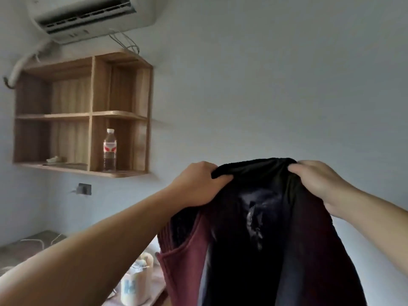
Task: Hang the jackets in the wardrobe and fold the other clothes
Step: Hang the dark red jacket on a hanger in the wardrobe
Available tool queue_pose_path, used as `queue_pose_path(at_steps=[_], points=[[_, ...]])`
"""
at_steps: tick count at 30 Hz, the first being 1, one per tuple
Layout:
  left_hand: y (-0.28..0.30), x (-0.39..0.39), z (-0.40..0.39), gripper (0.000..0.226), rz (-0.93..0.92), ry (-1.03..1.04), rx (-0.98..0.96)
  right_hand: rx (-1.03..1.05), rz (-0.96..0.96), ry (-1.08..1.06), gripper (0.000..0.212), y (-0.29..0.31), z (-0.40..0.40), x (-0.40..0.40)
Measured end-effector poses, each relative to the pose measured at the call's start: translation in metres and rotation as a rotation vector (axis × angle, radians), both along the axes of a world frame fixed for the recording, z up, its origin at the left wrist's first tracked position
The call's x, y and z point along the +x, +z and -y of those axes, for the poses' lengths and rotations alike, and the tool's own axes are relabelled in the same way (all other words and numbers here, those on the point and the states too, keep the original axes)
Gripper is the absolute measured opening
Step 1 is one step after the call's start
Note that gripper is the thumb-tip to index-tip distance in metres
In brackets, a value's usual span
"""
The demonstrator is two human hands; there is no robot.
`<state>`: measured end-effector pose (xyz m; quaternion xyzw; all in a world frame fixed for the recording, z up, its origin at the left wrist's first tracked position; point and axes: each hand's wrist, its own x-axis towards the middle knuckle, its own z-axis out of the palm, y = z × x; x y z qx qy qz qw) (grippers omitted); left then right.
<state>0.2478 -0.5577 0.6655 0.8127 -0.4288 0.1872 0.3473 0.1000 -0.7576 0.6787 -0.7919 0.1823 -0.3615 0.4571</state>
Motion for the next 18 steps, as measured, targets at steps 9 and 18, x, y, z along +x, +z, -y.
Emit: queue_pose_path(at_steps=[9, 18], points=[[-0.057, -0.112, 0.132, 0.032, -0.12, -0.328, 0.255, 0.178, 0.168, -0.266, 0.01, 0.025, 0.071, -0.18], [-0.047, -0.235, 0.262, 0.039, -0.295, -0.459, -0.013, 0.185, -0.099, -0.349, 0.018, -0.031, 0.162, -0.317]])
